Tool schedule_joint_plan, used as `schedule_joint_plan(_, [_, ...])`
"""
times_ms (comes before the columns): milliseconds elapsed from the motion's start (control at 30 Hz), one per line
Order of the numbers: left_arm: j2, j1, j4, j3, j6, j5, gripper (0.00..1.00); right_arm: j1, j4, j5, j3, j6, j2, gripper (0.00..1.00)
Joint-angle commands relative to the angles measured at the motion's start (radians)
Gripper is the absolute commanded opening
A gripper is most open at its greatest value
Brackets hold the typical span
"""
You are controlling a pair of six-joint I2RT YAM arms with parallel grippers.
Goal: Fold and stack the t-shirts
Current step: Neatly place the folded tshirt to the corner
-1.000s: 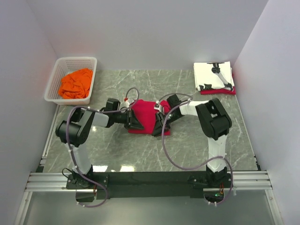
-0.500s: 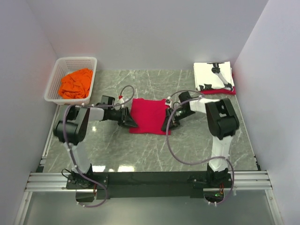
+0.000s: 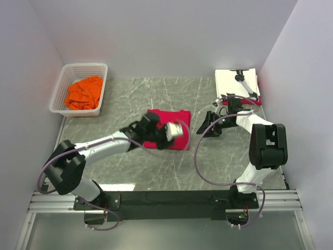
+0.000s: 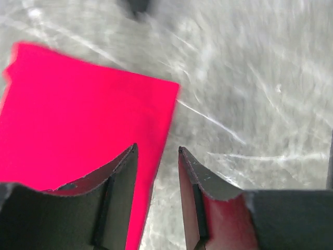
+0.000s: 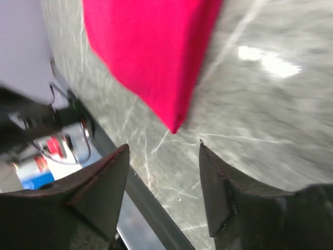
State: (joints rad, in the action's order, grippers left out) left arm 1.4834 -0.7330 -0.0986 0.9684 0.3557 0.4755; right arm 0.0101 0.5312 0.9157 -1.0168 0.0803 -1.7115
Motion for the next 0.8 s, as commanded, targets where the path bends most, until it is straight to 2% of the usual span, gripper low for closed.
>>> schedule_joint_plan(0, [0.017, -0.135, 0.192, -0.097, 0.219, -0.236, 0.43, -0.033, -0.059, -0.016, 0.004, 0.079, 0.006, 0.64])
schedule_joint_plan(67, [0.061, -0.189, 0.250, -0.125, 0.288, -0.311, 0.44, -0.036, -0.095, -0.012, 0.030, 0.107, 0.033, 0.66])
schedule_joint_plan(200, [0.158, -0.249, 0.319, -0.106, 0.344, -0.339, 0.44, -0.036, -0.123, -0.055, 0.053, 0.130, 0.059, 0.68])
schedule_joint_plan(600, [0.385, -0.266, 0.385, -0.011, 0.410, -0.379, 0.41, -0.041, -0.189, -0.051, 0.098, 0.190, 0.015, 0.70])
schedule_joint_plan(700, [0.403, -0.266, 0.366, 0.006, 0.408, -0.368, 0.28, -0.041, -0.218, -0.029, 0.107, 0.214, -0.008, 0.71])
schedule_joint_plan(733, [0.402, -0.264, 0.367, 0.007, 0.404, -0.351, 0.18, -0.041, -0.226, -0.028, 0.101, 0.225, -0.016, 0.72])
schedule_joint_plan(767, [0.393, -0.263, 0.366, 0.009, 0.393, -0.341, 0.13, -0.041, -0.235, -0.020, 0.100, 0.233, -0.028, 0.72])
